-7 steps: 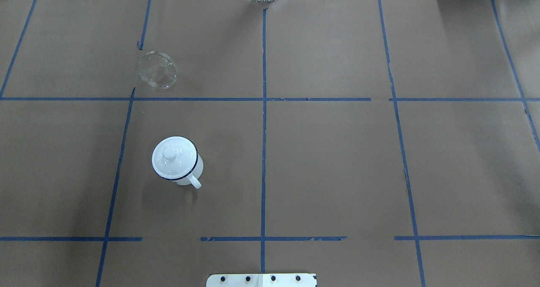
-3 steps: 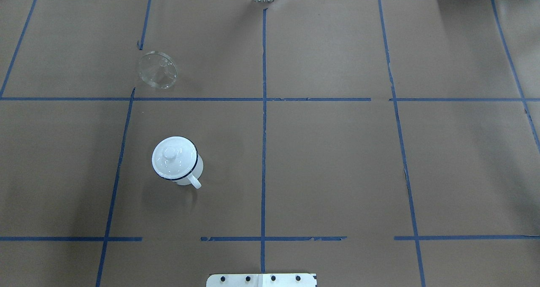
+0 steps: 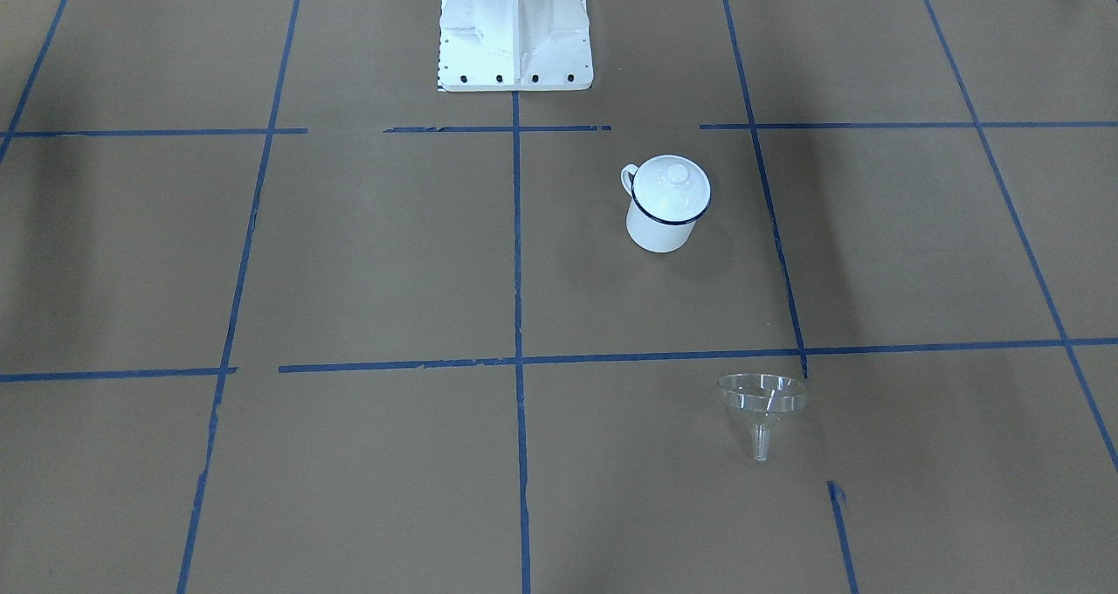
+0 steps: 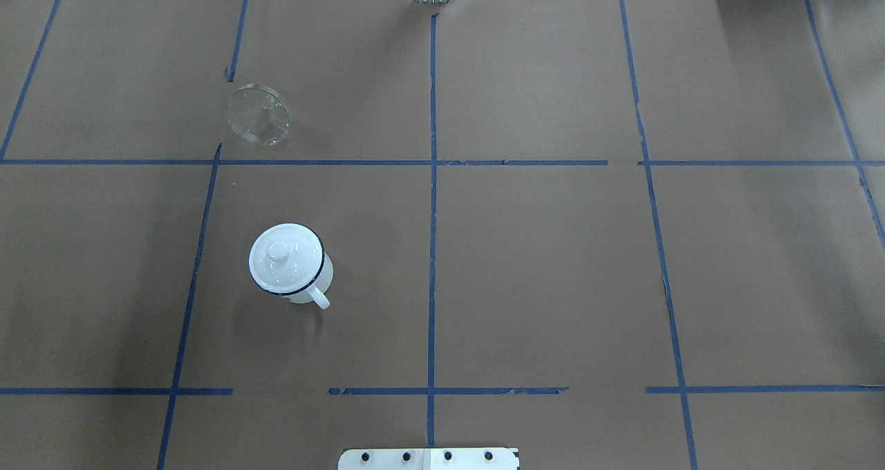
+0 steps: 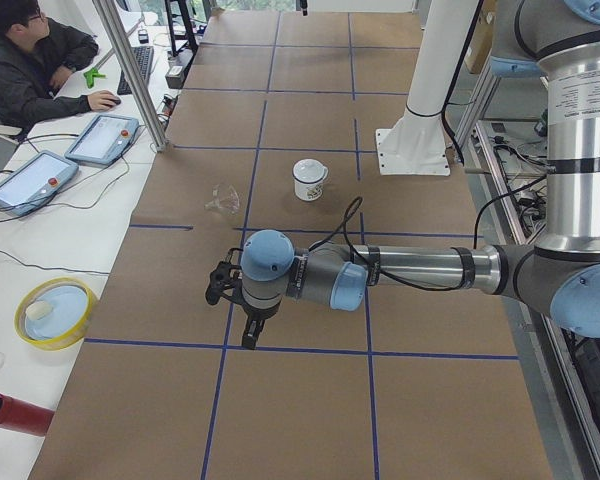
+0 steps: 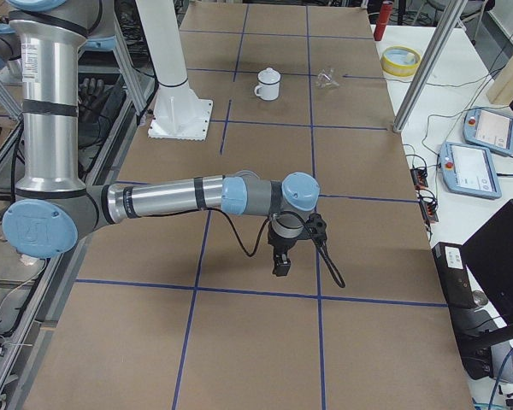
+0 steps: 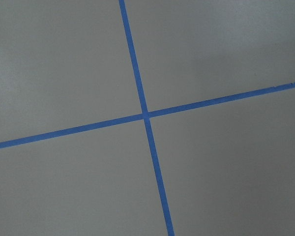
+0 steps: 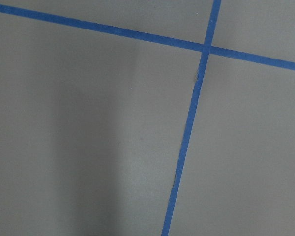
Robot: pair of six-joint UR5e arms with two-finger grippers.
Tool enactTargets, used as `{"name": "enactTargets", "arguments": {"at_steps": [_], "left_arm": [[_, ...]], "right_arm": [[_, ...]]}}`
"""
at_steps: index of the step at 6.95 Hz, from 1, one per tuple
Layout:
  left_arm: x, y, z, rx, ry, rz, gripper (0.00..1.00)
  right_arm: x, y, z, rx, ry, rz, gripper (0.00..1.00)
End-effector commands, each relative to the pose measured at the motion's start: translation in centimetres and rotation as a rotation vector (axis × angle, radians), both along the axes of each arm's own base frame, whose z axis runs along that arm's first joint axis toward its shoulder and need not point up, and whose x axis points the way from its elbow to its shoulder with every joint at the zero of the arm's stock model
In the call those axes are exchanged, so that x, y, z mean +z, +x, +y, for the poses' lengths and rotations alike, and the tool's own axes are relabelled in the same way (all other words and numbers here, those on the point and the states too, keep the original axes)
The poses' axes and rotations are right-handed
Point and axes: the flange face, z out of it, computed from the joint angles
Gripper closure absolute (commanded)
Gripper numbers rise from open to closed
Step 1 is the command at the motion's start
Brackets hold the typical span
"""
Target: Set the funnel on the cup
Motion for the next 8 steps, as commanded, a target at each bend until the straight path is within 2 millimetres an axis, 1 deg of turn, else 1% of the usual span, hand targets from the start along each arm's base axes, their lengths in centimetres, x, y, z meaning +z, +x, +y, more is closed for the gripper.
{"name": "enactTargets", "arguments": {"at_steps": [1,2,3,4,5,6,7,8], "left_arm": [[-3.8,-1.3,-3.7,-0.041,0.104,-0.092,0.00],[-5.1,-1.3,-4.1,-0.039,0.142,-0.079,0.00],[-5.0,-1.2,-4.2,-0.034,0.163,-0.068,0.00],[-6.4,0.0,-4.7,-0.041,0.223,-0.058,0.00],[-8.2,3.9,-5.1,-0.069,0.162,-0.008,0.00],[-10.3,8.6,-5.1,-0.129,0.038,0.055,0.00],[-14.4,13.5,-5.2,-0.184,-0.063,0.130,0.00],[-18.8,19.1,-5.6,-0.193,-0.138,0.193,0.00]], "right_arm": [[-0.1,0.0,0.0,0.000,0.001,0.000,0.00],[0.0,0.0,0.0,0.000,0.000,0.000,0.00],[0.0,0.0,0.0,0.000,0.000,0.000,0.00],[-0.1,0.0,0.0,0.000,0.001,0.000,0.00],[-0.1,0.0,-0.1,0.000,0.001,0.000,0.00],[-0.1,0.0,0.0,0.000,0.001,0.000,0.00],[-0.1,0.0,0.0,0.000,0.001,0.000,0.00],[0.0,0.0,0.0,0.000,0.000,0.000,0.00]]}}
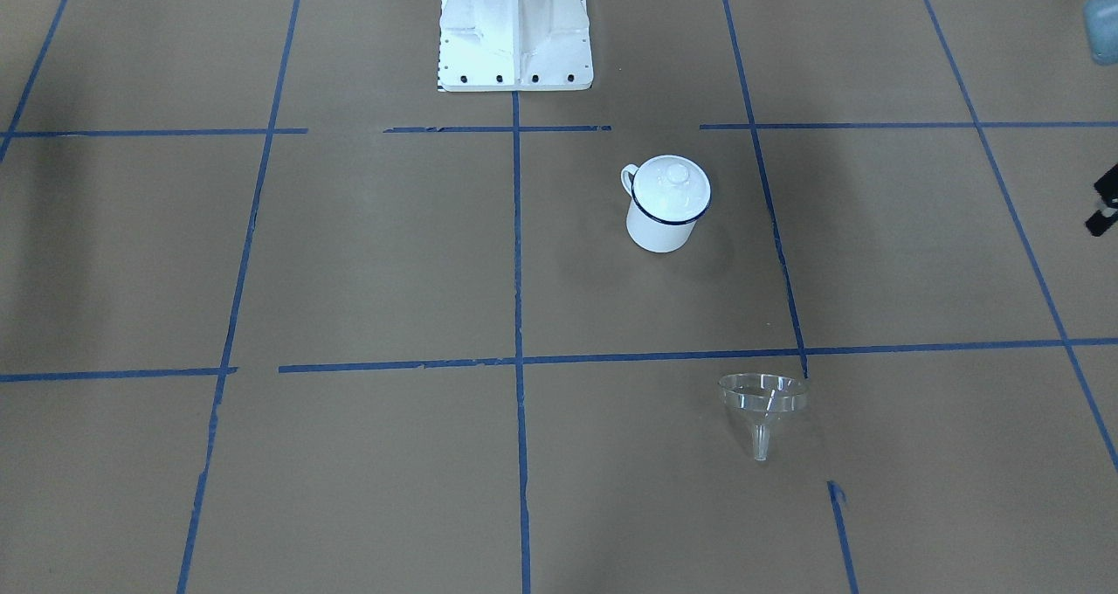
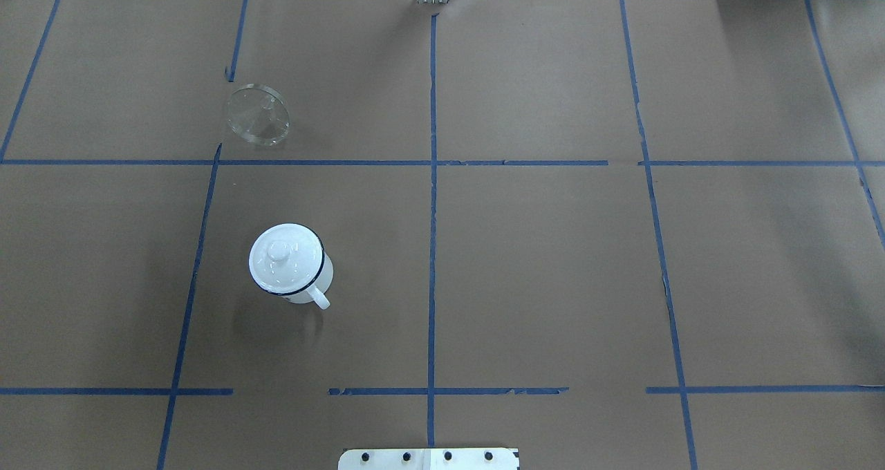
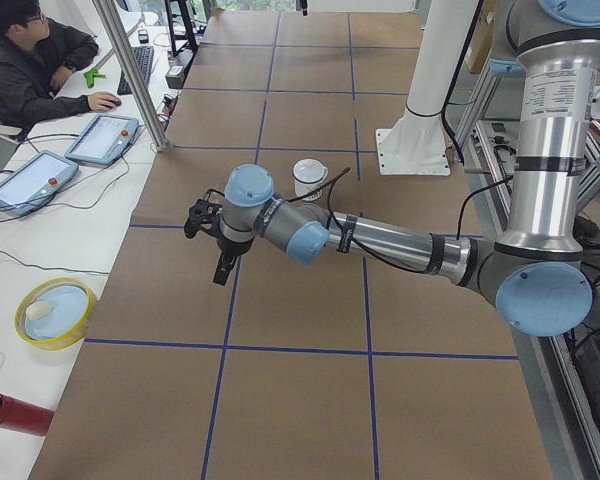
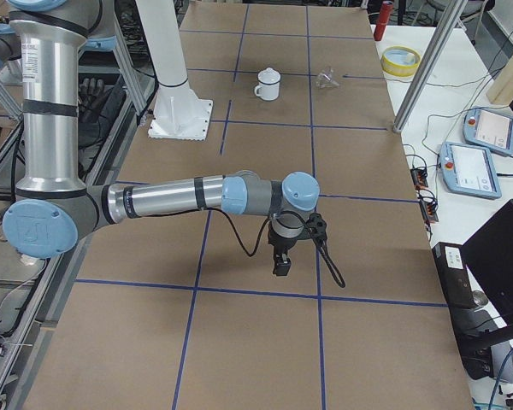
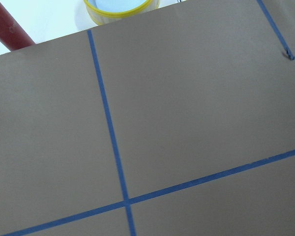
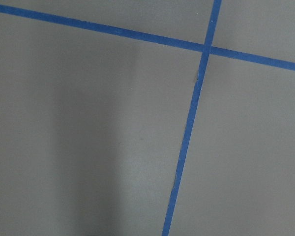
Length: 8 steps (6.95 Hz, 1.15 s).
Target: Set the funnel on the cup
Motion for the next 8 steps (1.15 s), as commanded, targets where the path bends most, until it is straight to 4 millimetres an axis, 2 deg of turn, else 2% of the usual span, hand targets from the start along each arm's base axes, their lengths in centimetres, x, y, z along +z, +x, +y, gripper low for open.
{"name": "enactTargets", "arguments": {"at_steps": [1,2,3,4,5,6,7,8], "left_arm": [[-9.5,13.1,-0.7,-0.031,-0.211,0.124,0.00],[-14.4,18.3,-1.2,-0.077,-0.274,0.069,0.00],[-19.3,20.0,-1.0,-0.086,-0.288,0.023,0.00],[-21.8,23.6,2.2,-0.023,-0.290,0.027,0.00],[-22.5,27.9,4.8,-0.018,-0.357,0.033,0.00],[-23.7,31.7,6.9,-0.035,-0.346,0.015,0.00],[-23.2,34.1,8.6,-0.036,-0.361,-0.025,0.00],[-22.8,35.1,9.6,-0.030,-0.388,-0.053,0.01]], "right_arm": [[-0.1,0.0,-0.1,0.000,0.002,0.000,0.00],[0.0,0.0,0.0,0.000,0.000,0.000,0.00],[0.1,0.0,0.0,0.000,-0.001,0.000,0.00],[0.0,0.0,0.0,0.000,0.000,0.000,0.00],[0.1,0.0,0.0,0.000,-0.001,0.000,0.00],[-0.1,0.0,-0.1,0.000,0.002,0.000,0.00],[0.0,0.0,0.0,0.000,0.000,0.000,0.00],[0.1,0.0,0.0,0.000,-0.001,0.000,0.00]]}}
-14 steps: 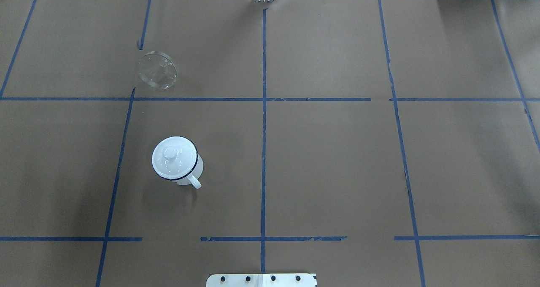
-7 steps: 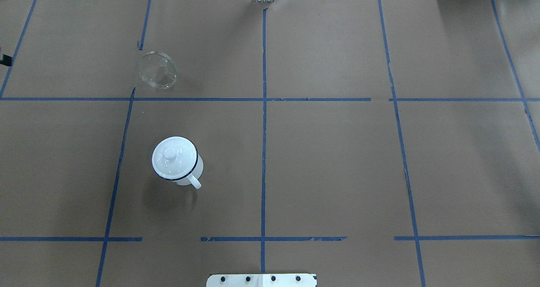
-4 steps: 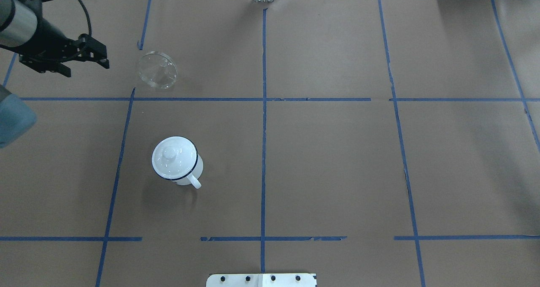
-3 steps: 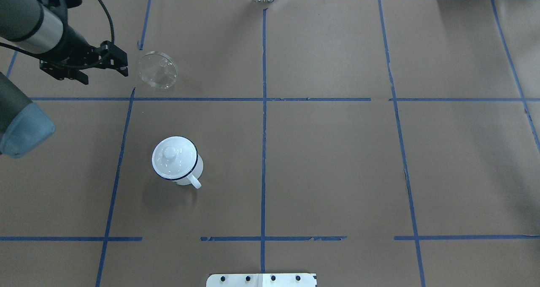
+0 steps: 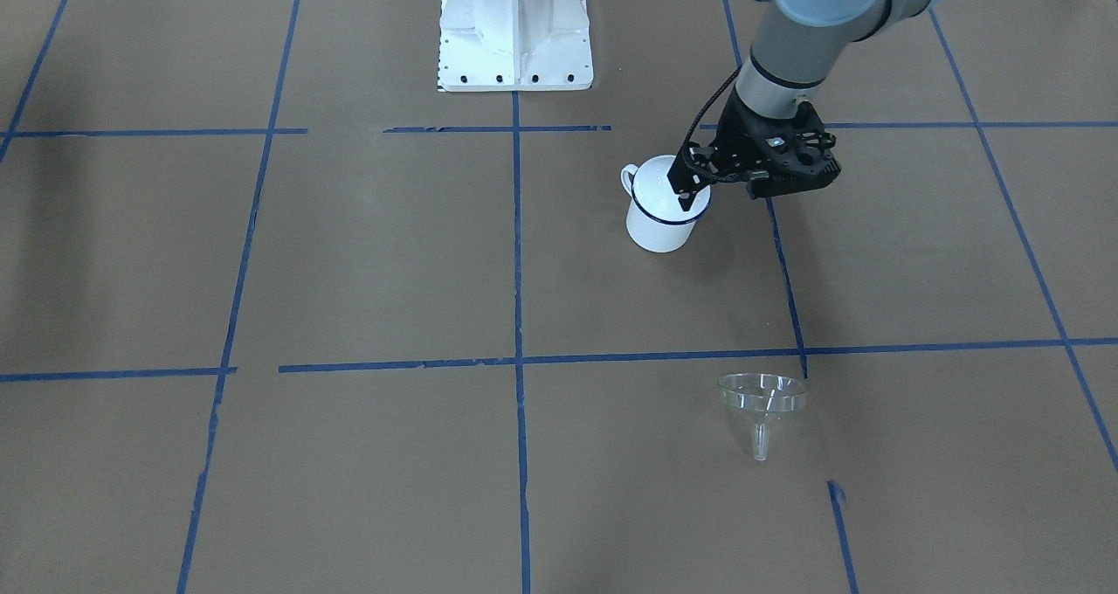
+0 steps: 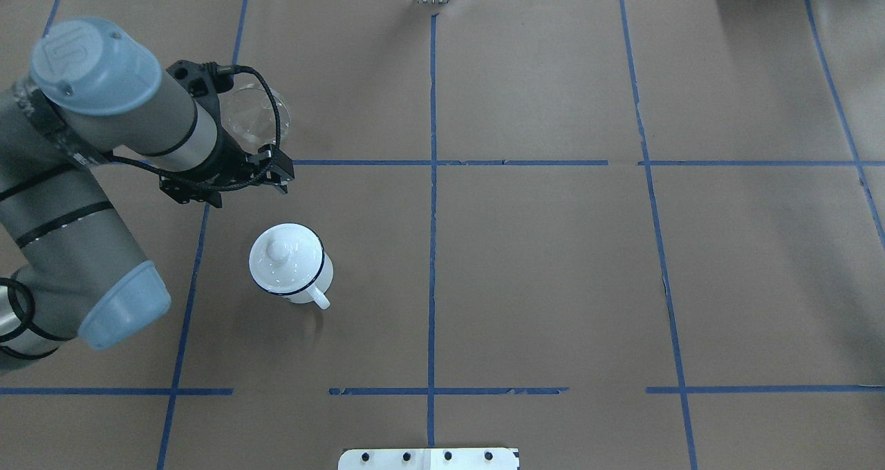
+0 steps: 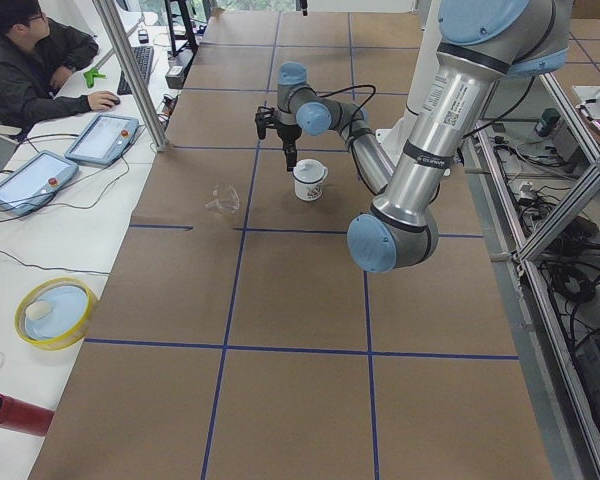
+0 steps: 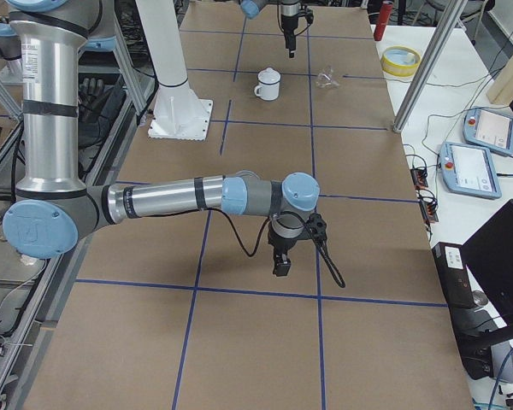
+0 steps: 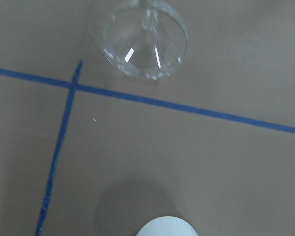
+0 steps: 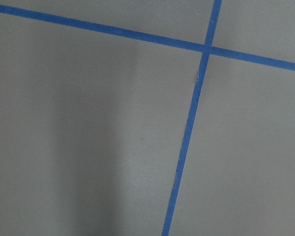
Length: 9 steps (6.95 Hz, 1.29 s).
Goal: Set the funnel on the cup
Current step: 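Move the left gripper down onto the white funnel in the mug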
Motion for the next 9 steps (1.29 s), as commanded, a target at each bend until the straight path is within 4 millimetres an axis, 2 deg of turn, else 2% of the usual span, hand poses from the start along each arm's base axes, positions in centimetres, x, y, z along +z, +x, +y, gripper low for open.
{"name": "enactTargets", "arguments": {"at_steps": [1,3,4,9], "left_arm": [[0.4,2.6,2.5,0.026,-0.039,-0.054,0.12],[-1.3,2.2,4.6,0.049,-0.028,-0.046,0.18],[-1.5,2.6,5.0,0.056,-0.028,-0.044,0.26],[-1.5,3.3,4.6,0.061,-0.024,-0.042,0.27]], "right_arm": [[0.0,0.0,0.0,0.000,0.000,0.000,0.00],[0.0,0.0,0.0,0.000,0.000,0.000,0.00],[0.0,0.0,0.0,0.000,0.000,0.000,0.00],[0.0,0.0,0.0,0.000,0.000,0.000,0.00]]}}
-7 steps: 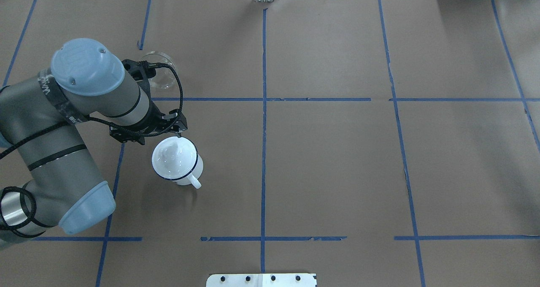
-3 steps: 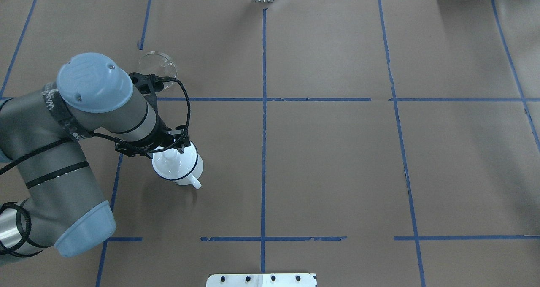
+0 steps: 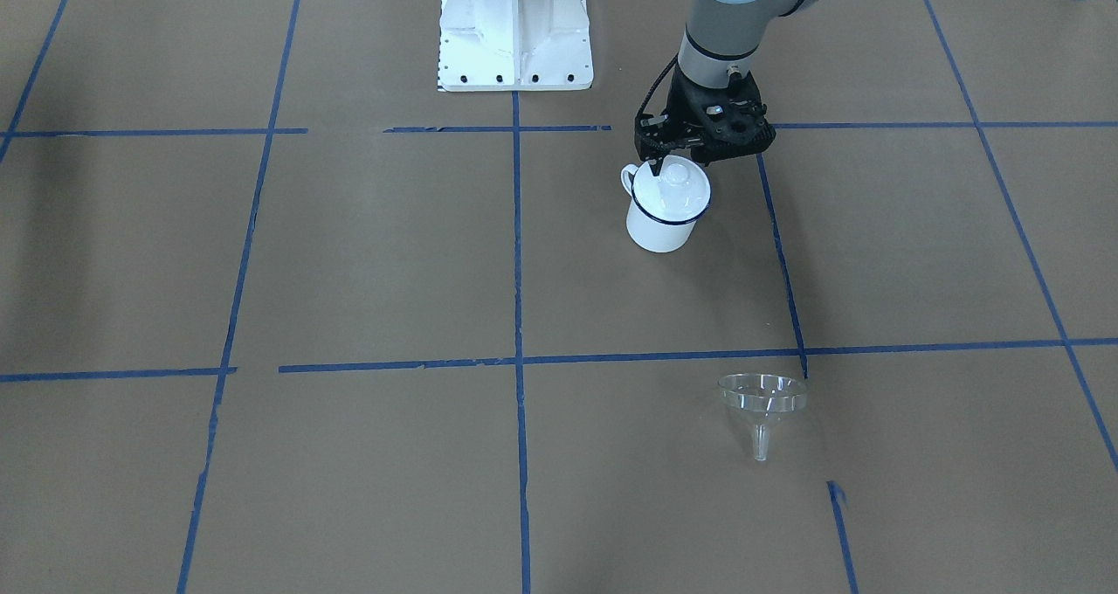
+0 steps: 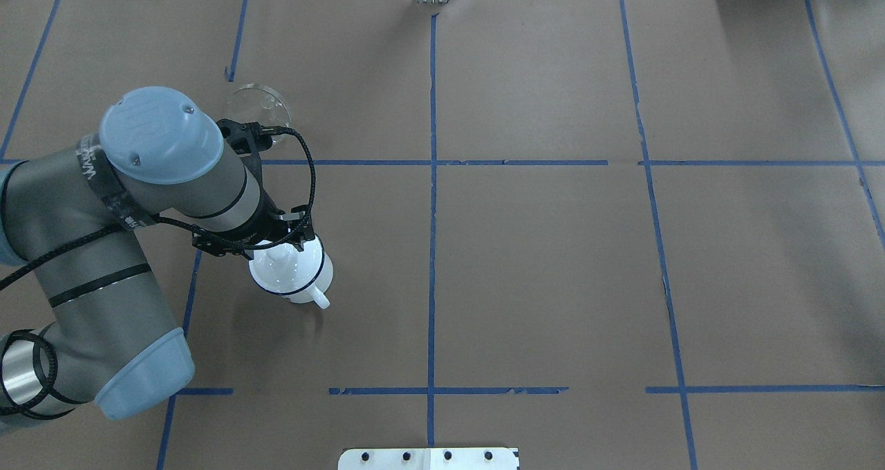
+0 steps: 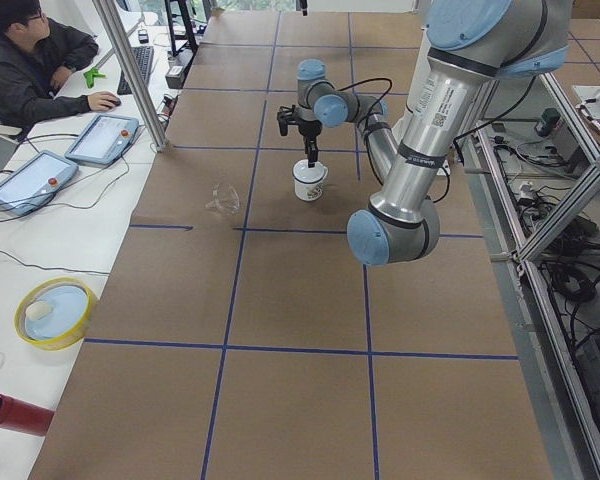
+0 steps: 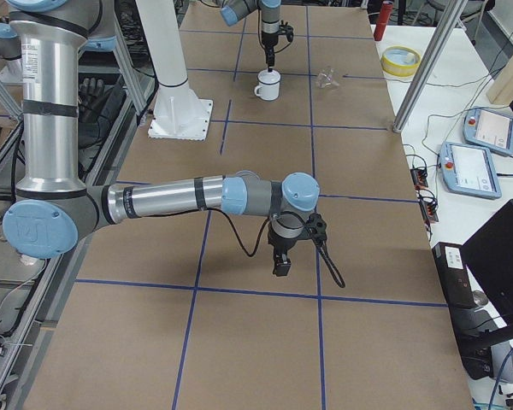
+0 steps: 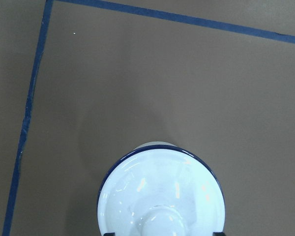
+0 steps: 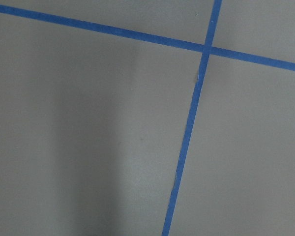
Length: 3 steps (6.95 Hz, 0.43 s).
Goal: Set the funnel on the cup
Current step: 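Close the left gripper on the white funnel's spout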
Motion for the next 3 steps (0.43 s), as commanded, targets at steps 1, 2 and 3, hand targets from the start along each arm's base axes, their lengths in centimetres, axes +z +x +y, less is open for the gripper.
{"name": "enactTargets", "arguments": {"at_steps": [1,2,3], "left_arm": [[0.45,0.61,-0.41,0.000,0.005,0.007,0.27],[0.75,0.92,-0.62,0.000,0.005,0.007,0.27],[0.70,0.89,-0.60,0.000,0.006,0.008,0.27]], "right_arm": [[0.08,0.00,0.03,0.000,-0.002,0.000,0.00],[0.01,0.00,0.02,0.000,0.000,0.000,0.00],[0.08,0.00,0.03,0.000,-0.002,0.000,0.00]]}}
